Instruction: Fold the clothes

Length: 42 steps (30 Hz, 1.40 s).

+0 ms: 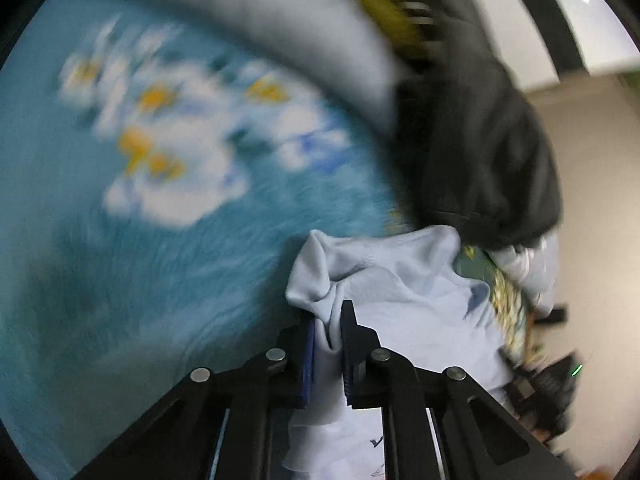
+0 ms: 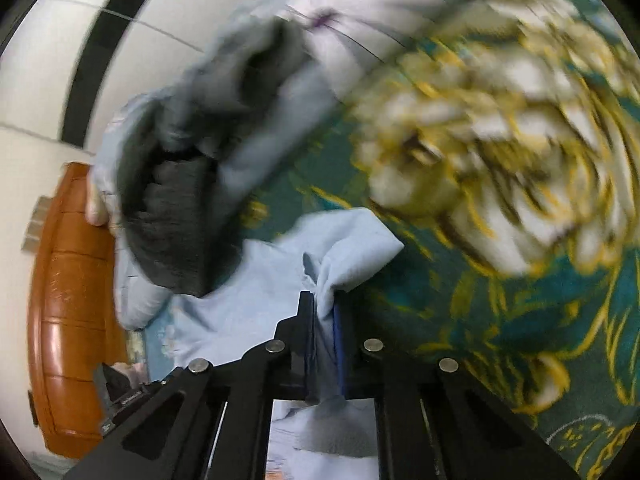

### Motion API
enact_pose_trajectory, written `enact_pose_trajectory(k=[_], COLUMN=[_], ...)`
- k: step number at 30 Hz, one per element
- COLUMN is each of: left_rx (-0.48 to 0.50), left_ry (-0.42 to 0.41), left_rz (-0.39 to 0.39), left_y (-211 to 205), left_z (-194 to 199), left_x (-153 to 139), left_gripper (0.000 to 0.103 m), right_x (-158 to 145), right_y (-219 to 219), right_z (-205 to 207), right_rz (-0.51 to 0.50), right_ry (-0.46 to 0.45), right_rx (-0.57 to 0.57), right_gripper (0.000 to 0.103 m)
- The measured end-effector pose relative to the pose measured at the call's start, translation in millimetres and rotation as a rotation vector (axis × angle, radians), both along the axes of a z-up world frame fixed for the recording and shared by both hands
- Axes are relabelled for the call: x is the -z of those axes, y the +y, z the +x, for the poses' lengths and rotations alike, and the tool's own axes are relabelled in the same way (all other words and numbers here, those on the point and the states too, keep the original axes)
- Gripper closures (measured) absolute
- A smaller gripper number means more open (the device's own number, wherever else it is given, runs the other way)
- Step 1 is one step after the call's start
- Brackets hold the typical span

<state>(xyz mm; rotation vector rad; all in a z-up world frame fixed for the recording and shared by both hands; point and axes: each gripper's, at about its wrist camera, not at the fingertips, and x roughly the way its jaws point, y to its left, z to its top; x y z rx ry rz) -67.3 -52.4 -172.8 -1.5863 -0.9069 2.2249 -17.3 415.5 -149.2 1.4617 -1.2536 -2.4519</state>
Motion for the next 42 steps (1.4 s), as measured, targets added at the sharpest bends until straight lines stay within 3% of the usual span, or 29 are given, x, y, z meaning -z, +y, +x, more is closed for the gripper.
enact_pose_trajectory(k=[2,4,6,11,12,13,15,16,17,21,24,27,30,37,42], left_rx=[-0.005,-0.017,-0.014,-0.013,-0.021,-0.03,-0.068,-0.089,-0.109,-0.089,-0.017,0.049,0.079,0.141,0.234], left_ry=[0.143,0.207,0.127,-0.024,-0.028,-0.028,-0.039,-0.046,-0.052,-0.141,-0.22,-0.223,-0.278,-0.417,-0.441], left_rz=[0.045,0.015,-0.02,-0.068,-0.067,-0.063,-0.005,0.027,0.059,0.016,-0.05,-0.094,-0.093,-0.083,-0.133], left_y=[-1,-3,-4,-21,-25,-30,-41,-47,-52,-34,-19,-10,-10,-10,-6], left_z=[2,1,-11,-21,-19,-15,0,7,15,46,65,68,85,128,150], left_x=[-33,-48,-34,-1,0,0,1,1,1,11,24,20,21,24,17], left_gripper=[0.092,0.092,0.09,0.081,0.073,0.057,0.046,0.045,0.045,0.042,0.043,0.043,0.043,0.043,0.043], right_x=[-26,-40,-35,-8,-6,-3,-2,-3,-6,-3,14,30,36,41,42], right_y=[-2,-1,0,-6,-7,-8,-5,-2,2,11,10,8,6,-8,-12], right_z=[-1,-4,-13,-20,-18,-17,-10,-5,3,42,85,128,166,221,250], right_rz=[0.017,0.048,0.101,0.114,0.121,0.127,0.128,0.122,0.109,0.058,0.034,-0.003,-0.069,-0.11,-0.122], right_ry=[0.094,0.141,0.091,-0.001,-0.011,-0.021,-0.03,-0.028,-0.016,-0.03,-0.094,-0.14,-0.125,-0.135,-0.131], right_rx=[-0.021,-0.018,-0.013,-0.036,-0.039,-0.042,-0.029,-0.014,0.001,0.017,0.007,0.008,0.027,0.005,-0.002], right_gripper=[0.095,0.095,0.095,0.091,0.091,0.088,0.067,0.056,0.056,0.056,0.056,0.056,0.056,0.056,0.056])
